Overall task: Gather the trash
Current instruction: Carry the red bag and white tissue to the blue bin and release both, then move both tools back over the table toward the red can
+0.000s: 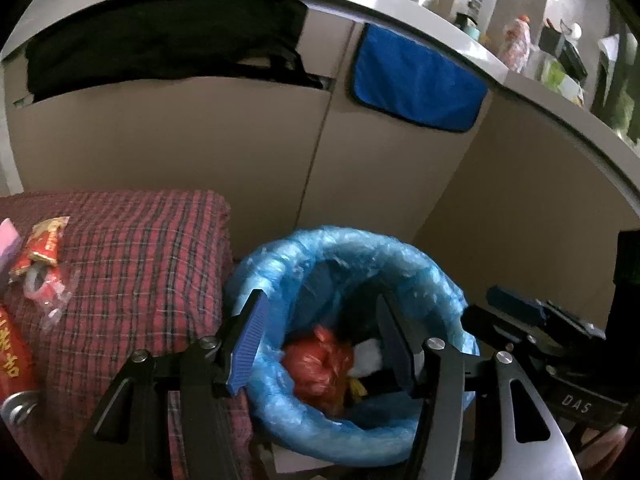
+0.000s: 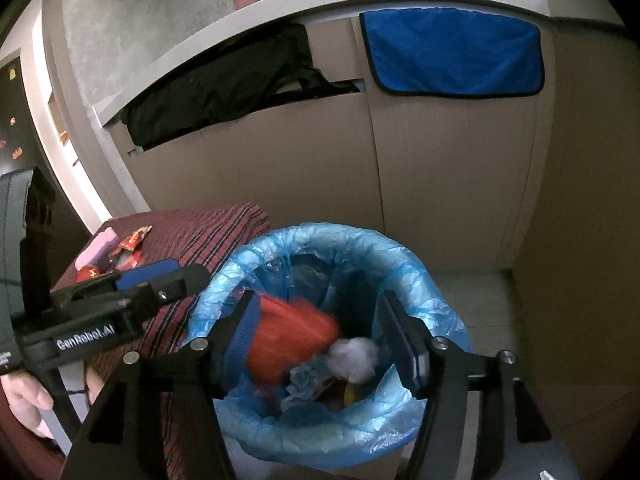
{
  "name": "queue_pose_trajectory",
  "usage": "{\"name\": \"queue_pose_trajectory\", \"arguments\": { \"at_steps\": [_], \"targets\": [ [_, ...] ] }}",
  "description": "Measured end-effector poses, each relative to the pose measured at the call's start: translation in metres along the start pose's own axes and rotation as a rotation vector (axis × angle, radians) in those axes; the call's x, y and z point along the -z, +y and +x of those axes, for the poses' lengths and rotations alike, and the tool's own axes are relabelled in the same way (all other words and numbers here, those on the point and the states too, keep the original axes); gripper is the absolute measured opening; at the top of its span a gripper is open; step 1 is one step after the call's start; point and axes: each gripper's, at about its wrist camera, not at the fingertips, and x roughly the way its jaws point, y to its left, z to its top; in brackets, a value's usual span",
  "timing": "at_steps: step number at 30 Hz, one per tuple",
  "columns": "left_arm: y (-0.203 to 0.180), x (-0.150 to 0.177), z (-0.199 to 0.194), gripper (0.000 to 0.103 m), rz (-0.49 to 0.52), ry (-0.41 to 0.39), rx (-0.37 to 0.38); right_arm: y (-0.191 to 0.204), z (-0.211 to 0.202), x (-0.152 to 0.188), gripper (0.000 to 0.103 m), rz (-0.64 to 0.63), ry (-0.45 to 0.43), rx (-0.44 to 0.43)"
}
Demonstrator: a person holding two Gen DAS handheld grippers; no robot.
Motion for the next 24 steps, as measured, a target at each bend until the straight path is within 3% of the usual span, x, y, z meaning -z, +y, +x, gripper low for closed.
{"name": "queue_pose_trajectory", "arguments": {
  "at_steps": [8,11,19,24],
  "targets": [
    [0.021,0.006,-0.043,0.058,-0.004,-0.058,-0.062,0.005,-0.017,-0.002,0.06,0.031,-0.015,-0.045],
    [0.039,0.014,-0.063,0.058,-0.015,-0.076,-0.122,0.017,-0.024,-0.002,0.06,-0.004,-0.006,-0.049],
    [0.127,0.043,-0.13,0.058,-0.113,-0.125,-0.261,0.079,-0.022,-0.004,0.058,-0.11,0.024,-0.105],
    [0.192,0.064,-0.162,0.058,-0.205,-0.127,-0.297,0.141,-0.001,-0.012,0.058,-0.176,0.077,-0.214]
  ]
}}
